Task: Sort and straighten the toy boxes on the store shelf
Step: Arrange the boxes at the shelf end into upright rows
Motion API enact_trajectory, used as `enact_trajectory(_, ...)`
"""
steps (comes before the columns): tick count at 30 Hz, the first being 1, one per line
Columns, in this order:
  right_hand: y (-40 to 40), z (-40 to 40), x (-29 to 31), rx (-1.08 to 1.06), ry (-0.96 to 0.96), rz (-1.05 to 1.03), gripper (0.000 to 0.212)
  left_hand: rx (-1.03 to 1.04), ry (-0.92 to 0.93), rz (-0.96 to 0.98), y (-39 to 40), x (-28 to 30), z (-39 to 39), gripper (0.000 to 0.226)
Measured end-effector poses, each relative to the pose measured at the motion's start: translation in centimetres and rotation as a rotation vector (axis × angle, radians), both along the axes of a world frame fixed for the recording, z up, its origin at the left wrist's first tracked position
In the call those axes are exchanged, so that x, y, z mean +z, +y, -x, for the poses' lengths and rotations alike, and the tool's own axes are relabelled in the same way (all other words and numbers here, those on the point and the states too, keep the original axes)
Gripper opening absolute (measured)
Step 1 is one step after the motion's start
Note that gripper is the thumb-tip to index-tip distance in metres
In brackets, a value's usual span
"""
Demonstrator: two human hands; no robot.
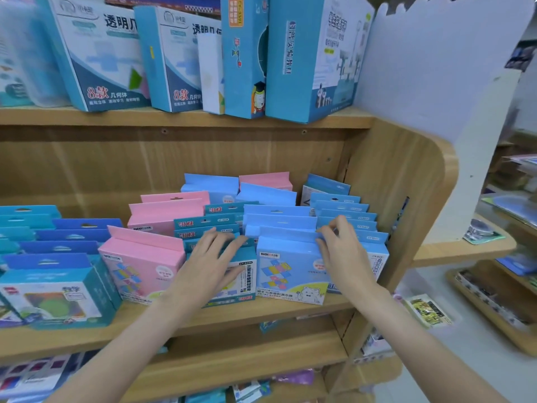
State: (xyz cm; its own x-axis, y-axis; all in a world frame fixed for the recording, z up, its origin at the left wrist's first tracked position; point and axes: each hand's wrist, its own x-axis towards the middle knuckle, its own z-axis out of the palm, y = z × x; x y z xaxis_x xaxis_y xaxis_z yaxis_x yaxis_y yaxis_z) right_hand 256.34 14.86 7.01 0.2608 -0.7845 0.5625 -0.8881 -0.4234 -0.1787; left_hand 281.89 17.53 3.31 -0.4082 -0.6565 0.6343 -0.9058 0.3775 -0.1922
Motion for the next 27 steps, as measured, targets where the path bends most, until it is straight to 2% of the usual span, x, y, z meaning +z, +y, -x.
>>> enact_trajectory(3,-0.3,0.1,0.3,-0.028,0.007,-0.066,0.018,-0.064,0.028,0.056,1.6,0.3,-0.6,0.041)
enact_trajectory(6,0.2,0.1,0.3,-0.047,-0.019,-0.106,0.042,-0.125,0.035,0.16,3.8,0.5,-1.3,0.033)
enact_trajectory(9,1.4,-0.3,-0.3,-0.051,0.124,-0.058,0.07,-0.099,0.055,0.217,4.2,0.8,-2.1,0.027)
enact_trajectory(12,1.8,-1.2,-1.2,-0.12,0.265,-0.02,0.085,-0.025,0.169,0.138,3.6,0.6,-3.2,0.029)
enact_trajectory(15,2.1,-2.4,-1.4,-0.068,0.249,0.094,0.079,0.048,0.377,-0.068,3.9,0.5,-5.0,0.053)
enact_trajectory(20,2.7,-7.4,-1.9,0.266,0.339,0.15,0.08,0.067,0.193,-0.236,3.7,1.7,-8.4,0.085)
enact_trajectory(22,2.6,-9.4,-2.3,0.275,0.392,0.121,0.083,0.129,0.119,-0.263,3.4,2.4,-9.5,0.1)
enact_trajectory(24,2.4,-10.4,-2.5,0.262,0.403,0.112,0.084,0.17,0.137,-0.32,3.3,2.8,-10.1,0.109)
enact_trajectory(27,2.1,-9.7,-2.7,0.256,0.353,0.129,0.084,0.191,0.171,-0.339,3.3,2.8,-10.0,0.109)
